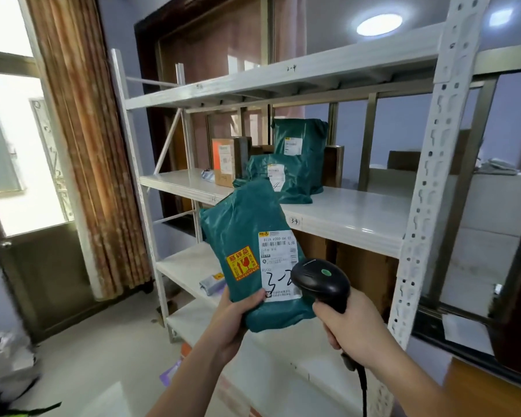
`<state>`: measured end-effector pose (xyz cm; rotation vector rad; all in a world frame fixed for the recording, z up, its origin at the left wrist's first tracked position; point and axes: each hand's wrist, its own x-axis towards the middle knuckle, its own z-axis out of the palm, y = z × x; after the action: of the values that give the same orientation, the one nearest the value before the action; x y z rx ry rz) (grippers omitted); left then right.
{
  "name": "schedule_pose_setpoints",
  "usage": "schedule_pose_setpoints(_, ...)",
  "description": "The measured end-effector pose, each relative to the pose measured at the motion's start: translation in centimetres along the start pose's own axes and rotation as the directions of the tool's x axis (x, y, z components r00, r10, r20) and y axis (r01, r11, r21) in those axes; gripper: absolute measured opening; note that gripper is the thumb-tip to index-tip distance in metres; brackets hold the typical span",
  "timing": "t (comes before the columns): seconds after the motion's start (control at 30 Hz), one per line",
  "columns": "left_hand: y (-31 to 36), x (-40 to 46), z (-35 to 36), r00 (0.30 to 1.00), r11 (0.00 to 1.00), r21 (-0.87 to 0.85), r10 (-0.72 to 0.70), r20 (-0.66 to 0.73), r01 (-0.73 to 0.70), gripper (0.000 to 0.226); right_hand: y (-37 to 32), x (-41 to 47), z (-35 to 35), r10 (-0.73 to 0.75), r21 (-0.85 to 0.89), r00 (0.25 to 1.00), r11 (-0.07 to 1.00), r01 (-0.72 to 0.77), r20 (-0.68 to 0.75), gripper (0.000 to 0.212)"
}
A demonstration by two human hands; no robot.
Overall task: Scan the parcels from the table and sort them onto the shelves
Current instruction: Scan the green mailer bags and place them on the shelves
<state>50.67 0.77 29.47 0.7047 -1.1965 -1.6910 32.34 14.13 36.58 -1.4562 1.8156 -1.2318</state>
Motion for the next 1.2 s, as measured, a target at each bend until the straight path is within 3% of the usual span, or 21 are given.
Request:
schedule_pose_setpoints(0.27, 3.4, 7.8, -0.7, 0.999, 0.999, -0.023, 0.038, 0.028, -0.037, 0.069, -3.5, 8.7, -2.1, -0.123, 0.012, 0.981, 0.992, 0.127, -0.152, 0.018)
schedule_pose_setpoints(0.5, 5.5, 14.4, -2.2, 0.996, 0.995, -0.097, 0.033, 0.080, -0.025, 0.067, -5.8, 15.0, -0.8, -0.107, 0.036, 0.984, 0.993, 0.113, -0.142, 0.006)
schedule_pose_setpoints(0.9, 11.6, 25.8, -13.0, 0.980, 0.995, -0.045, 0.099, 0.175, -0.092, 0.063, -11.6, 25.9, 10.3, -0.168, 0.011, 0.957, 0.984, 0.176, -0.238, 0.002)
schedule_pose_setpoints(1.2, 17.7, 33.7, -24.9, 0.985, 0.992, 0.003, 0.129, 0.114, -0.130, 0.062, -16.1, 36.6, 20.7, -0.195, 0.017, 0.960, 0.979, 0.202, -0.202, 0.003)
